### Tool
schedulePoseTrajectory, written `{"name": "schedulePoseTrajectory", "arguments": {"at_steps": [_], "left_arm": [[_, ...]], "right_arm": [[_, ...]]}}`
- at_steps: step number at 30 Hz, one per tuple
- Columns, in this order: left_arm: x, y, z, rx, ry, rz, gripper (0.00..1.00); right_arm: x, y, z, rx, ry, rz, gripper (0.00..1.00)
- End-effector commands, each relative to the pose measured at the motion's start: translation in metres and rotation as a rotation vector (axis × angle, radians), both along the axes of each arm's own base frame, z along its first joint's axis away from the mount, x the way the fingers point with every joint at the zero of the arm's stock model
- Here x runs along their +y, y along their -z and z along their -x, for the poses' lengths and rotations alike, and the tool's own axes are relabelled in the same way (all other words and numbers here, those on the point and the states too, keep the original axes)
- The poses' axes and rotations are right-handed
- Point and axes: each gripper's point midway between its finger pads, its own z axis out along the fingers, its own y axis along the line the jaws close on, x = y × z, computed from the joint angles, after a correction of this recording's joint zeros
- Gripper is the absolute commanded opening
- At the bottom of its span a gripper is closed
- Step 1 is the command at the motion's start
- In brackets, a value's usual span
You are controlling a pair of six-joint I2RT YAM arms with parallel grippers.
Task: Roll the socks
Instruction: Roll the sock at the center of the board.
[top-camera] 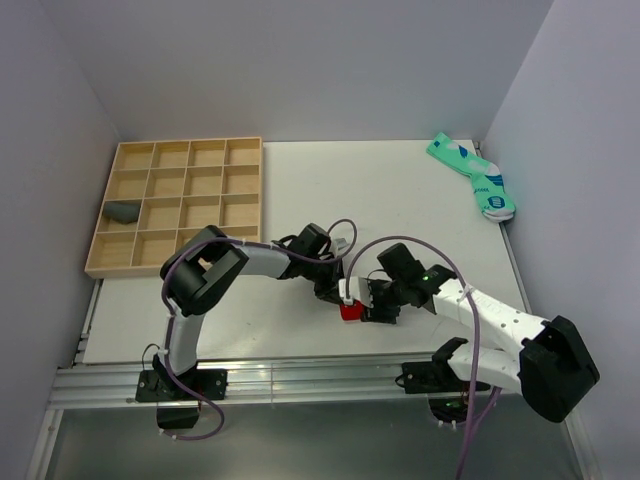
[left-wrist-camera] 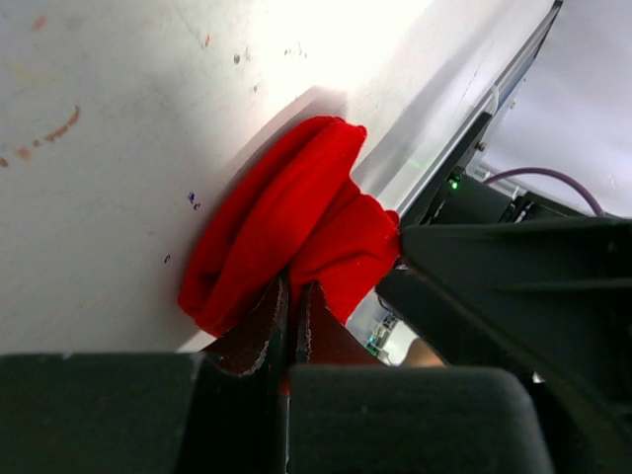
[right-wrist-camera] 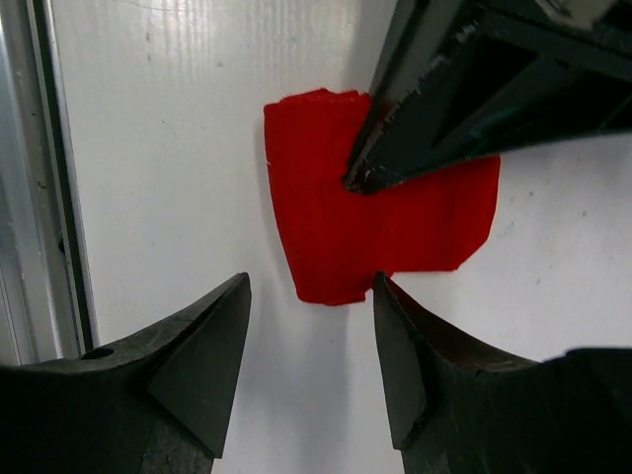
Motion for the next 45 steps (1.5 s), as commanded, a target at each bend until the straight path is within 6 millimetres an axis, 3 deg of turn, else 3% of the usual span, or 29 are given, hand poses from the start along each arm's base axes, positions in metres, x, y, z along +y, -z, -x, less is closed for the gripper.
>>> {"name": "schedulePoseTrajectory", "arguments": {"at_steps": [1,16,25,30,34,36,40,45], "left_arm": [[0.047,0.069,0.027,0.091,-0.006,-0.28,0.0],[0.042,0.064,0.019,0.109,-0.021,-0.25,0.0],[0.032,0.036,0.008,0.076,-0.126,-0.136,0.06],[0.037,0.02,-0.001,0.015,-0.241,-0.095,0.09],[0.04,0.001,-0.012,-0.096,-0.31,-0.079,0.12],[0.042,0.0,-0.017,-0.149,-0.332,-0.093,0.13],[0.049,-0.005,-0.021,-0.222,-0.367,-0.104,0.12],[0.054,-0.006,-0.026,-0.331,-0.386,-0.122,0.13]], "right_arm": [[0.014,0.0,-0.004,-0.045,-0.03,-0.027,0.59],[0.023,0.017,0.006,-0.007,-0.073,0.006,0.54],[0.025,0.024,0.013,0.095,-0.054,0.013,0.34],[0.02,0.024,0.022,0.247,-0.063,0.021,0.29],[0.023,0.014,0.014,0.357,-0.072,0.006,0.29],[0.019,0.016,0.02,0.453,-0.077,0.019,0.29],[0.02,0.01,0.007,0.548,-0.068,0.021,0.29],[0.017,0.021,0.004,0.665,-0.037,0.077,0.28]]}}
